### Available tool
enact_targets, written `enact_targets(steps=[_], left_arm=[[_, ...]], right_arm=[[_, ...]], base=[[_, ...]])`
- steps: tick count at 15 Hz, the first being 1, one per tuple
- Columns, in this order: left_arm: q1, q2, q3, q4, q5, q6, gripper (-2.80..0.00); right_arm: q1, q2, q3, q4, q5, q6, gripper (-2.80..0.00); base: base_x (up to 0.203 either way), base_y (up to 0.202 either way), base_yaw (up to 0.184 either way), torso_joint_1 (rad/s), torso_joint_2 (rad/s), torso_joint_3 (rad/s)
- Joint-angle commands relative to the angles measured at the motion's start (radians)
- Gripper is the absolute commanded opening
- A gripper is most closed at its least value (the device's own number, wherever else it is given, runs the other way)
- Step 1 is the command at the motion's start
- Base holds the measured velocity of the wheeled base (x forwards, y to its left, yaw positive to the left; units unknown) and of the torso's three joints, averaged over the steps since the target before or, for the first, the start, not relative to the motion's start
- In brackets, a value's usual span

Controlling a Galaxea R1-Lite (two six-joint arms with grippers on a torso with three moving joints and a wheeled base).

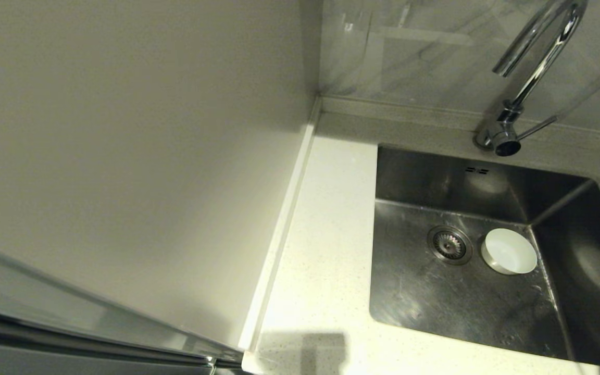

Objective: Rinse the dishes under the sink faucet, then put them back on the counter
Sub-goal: Put a bowl into the sink

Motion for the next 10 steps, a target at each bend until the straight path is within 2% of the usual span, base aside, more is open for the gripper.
enact_targets(steps=[1,5,8,10], left_arm=[[0.000,-0.003,0.000,-0.001,0.000,-0.001,-2.80],[0.000,-0.003,0.000,-0.001,0.000,-0.001,-2.80],[0.000,-0.003,0.000,-0.001,0.000,-0.001,-2.80],[0.000,-0.003,0.000,-0.001,0.000,-0.001,-2.80]], right_arm=[[0.037,-0.083,0.028,0.002,0.010,-0.002,-2.80],[0.143,-0.270,0.163,0.002,0.031,0.000,-2.80],[0.357,-0.398,0.274,0.004,0.019,0.008,-2.80],[0.528,-0.426,0.312,0.004,-0.044,0.047,-2.80]], base=[[0.000,0.000,0.000,0.000,0.00,0.000],[0.000,0.000,0.000,0.000,0.00,0.000],[0.000,0.000,0.000,0.000,0.00,0.000],[0.000,0.000,0.000,0.000,0.00,0.000]])
